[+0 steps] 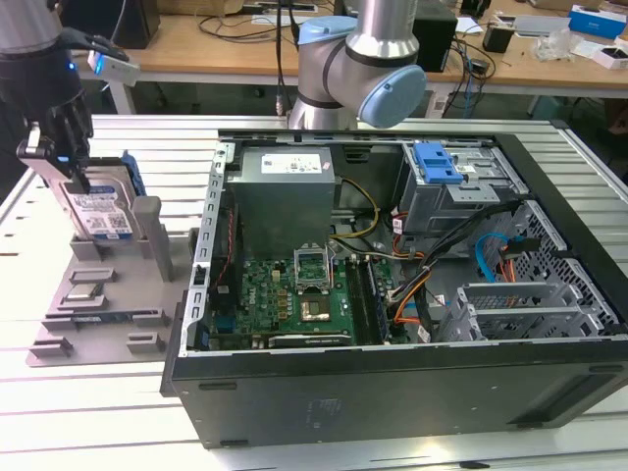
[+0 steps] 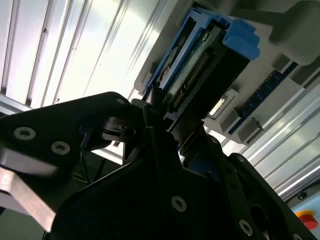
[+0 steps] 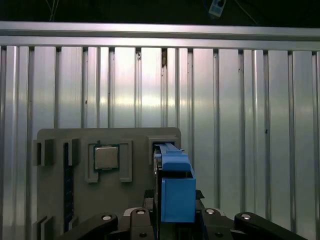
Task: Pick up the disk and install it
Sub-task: 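Pick up the disk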
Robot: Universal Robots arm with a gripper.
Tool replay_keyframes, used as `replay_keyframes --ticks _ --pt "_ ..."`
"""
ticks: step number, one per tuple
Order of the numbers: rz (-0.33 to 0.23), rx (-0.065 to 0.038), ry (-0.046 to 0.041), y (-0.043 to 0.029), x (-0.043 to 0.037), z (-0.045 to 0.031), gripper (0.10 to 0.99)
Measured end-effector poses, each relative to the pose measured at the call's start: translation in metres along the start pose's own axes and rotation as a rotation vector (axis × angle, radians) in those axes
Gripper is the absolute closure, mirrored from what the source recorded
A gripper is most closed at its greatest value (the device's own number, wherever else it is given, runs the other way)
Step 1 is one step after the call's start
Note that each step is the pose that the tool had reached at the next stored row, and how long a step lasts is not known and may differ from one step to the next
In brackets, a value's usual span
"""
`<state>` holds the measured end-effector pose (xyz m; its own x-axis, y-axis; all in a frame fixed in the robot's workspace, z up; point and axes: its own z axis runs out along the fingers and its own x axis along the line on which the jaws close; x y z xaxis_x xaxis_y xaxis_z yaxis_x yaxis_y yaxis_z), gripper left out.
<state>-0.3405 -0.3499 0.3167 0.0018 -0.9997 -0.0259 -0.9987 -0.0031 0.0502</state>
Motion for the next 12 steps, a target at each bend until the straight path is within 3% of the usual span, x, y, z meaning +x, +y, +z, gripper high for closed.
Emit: replay_keyframes --ticks 4,7,12 --pt "0.0 0.0 -0.0002 0.0006 -0.0011 -0.0115 0.722" --pt "0.0 -0.001 -0.0002 0.0013 -0.0026 -0.0271 0.722" --pt "0.0 -0.001 -0.0002 0.002 -0.0041 -0.0433 0.722"
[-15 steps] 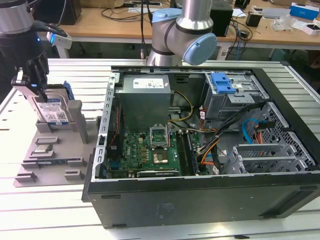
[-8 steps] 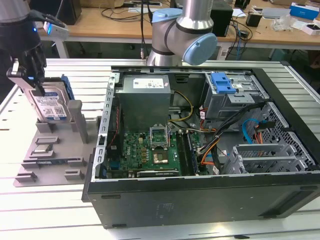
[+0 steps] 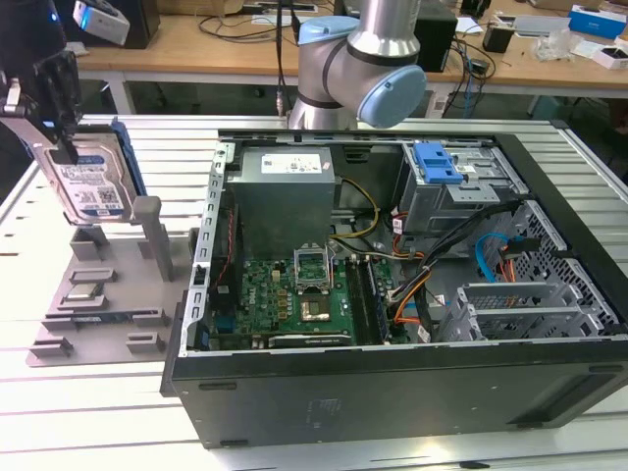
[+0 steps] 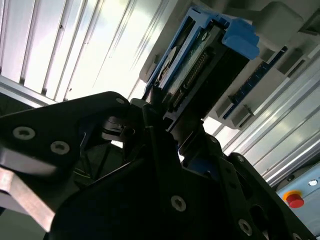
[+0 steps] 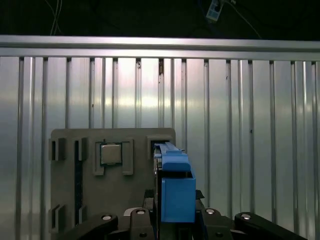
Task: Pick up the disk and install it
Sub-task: 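Pick up the disk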
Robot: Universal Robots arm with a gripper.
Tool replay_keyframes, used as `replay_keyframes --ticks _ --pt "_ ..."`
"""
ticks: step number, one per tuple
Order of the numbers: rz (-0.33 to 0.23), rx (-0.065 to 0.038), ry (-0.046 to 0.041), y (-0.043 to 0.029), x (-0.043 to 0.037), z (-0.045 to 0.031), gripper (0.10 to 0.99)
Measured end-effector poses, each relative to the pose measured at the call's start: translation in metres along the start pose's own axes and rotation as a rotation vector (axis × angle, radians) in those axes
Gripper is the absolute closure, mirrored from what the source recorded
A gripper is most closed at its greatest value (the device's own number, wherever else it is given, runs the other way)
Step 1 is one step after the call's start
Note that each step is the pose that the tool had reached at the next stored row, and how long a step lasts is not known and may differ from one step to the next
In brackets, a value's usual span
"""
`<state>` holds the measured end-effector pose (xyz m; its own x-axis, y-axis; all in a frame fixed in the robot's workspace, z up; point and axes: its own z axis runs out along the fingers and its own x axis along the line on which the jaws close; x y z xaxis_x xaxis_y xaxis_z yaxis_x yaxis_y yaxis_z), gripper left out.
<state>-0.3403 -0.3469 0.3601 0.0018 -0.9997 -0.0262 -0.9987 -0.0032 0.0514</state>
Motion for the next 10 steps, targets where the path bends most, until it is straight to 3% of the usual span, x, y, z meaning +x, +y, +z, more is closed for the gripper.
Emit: replay_keyframes --ticks 5,10 --pt "0.0 0.0 0.0 0.0009 -0.0019 -0.0185 0.722" --pt "0.0 -0.001 0.0 0.0015 -0.0029 -0.0307 0.722"
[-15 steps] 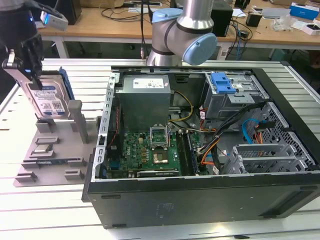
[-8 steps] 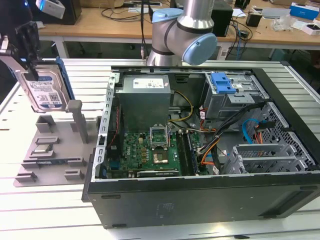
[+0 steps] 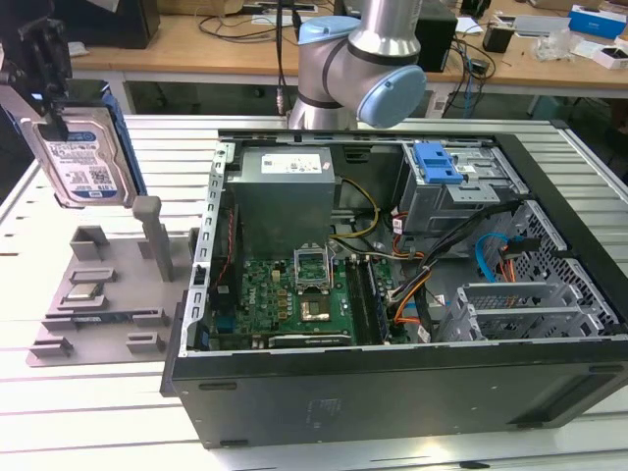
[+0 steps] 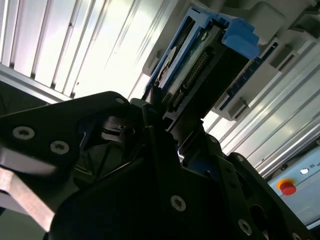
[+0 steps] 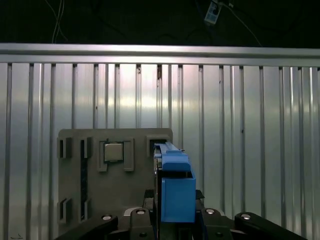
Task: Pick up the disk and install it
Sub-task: 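Pick up the disk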
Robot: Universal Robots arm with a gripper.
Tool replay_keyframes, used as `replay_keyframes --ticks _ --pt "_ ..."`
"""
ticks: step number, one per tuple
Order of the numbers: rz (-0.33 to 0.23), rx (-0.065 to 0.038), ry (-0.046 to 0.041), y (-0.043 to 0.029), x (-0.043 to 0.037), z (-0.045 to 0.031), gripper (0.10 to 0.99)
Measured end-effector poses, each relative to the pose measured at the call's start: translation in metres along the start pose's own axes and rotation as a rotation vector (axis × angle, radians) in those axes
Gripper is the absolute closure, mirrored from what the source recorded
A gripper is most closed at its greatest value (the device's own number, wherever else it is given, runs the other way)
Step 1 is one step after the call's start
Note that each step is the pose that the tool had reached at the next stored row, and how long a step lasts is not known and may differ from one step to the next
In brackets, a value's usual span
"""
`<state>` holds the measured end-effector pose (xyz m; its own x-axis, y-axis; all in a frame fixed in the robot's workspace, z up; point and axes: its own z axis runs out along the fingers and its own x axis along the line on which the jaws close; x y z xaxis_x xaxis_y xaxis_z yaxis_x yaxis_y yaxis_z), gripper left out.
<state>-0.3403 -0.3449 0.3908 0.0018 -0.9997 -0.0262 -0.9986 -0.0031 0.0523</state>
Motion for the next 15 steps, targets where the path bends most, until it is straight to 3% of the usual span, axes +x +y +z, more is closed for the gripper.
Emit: replay_keyframes --ticks 14,15 --pt "0.0 -0.002 0.0 0.0012 -0.002 -0.0271 0.722" --pt "0.0 -0.002 0.0 0.0014 -0.0024 -0.0322 0.722"
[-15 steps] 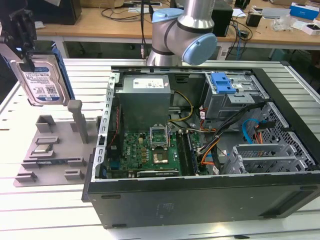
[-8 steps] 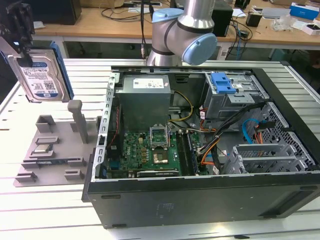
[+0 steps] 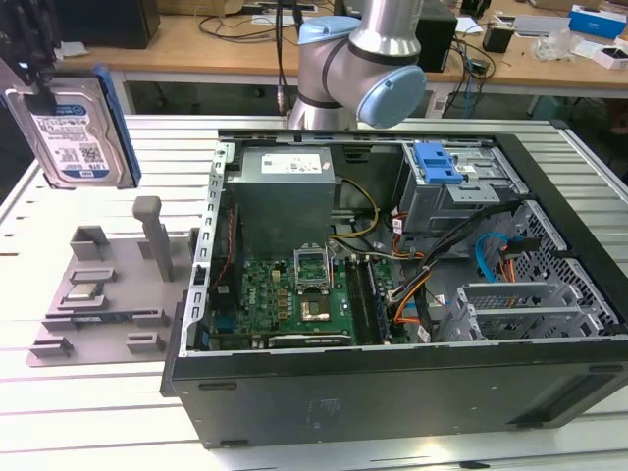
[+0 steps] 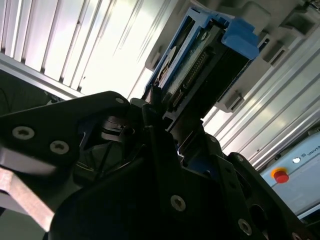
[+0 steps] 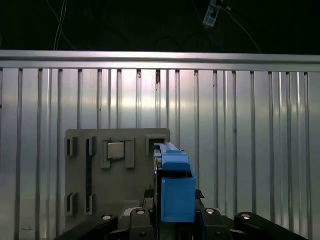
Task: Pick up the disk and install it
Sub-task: 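Pick up the disk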
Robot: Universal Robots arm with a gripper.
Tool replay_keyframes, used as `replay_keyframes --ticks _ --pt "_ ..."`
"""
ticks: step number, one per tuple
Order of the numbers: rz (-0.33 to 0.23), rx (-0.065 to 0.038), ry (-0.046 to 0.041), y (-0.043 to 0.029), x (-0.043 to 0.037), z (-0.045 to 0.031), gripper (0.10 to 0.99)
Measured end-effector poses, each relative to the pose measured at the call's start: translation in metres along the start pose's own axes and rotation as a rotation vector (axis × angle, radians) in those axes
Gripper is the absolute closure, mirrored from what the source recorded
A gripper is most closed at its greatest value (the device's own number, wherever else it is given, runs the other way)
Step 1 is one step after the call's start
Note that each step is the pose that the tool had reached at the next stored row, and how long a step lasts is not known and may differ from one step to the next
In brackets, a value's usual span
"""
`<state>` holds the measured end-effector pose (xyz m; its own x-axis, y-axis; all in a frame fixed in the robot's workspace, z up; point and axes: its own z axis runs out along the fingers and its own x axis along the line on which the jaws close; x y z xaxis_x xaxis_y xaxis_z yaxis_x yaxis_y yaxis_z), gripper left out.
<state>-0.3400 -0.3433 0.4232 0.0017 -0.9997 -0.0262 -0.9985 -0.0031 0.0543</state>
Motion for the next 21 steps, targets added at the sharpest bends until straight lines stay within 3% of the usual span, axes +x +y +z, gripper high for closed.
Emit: replay_keyframes --ticks 10,21 --pt "0.0 -0.003 0.0 0.0012 -0.0023 -0.0303 0.722" --pt "0.0 -0.006 0.0 0.002 -0.0039 -0.0549 0.722"
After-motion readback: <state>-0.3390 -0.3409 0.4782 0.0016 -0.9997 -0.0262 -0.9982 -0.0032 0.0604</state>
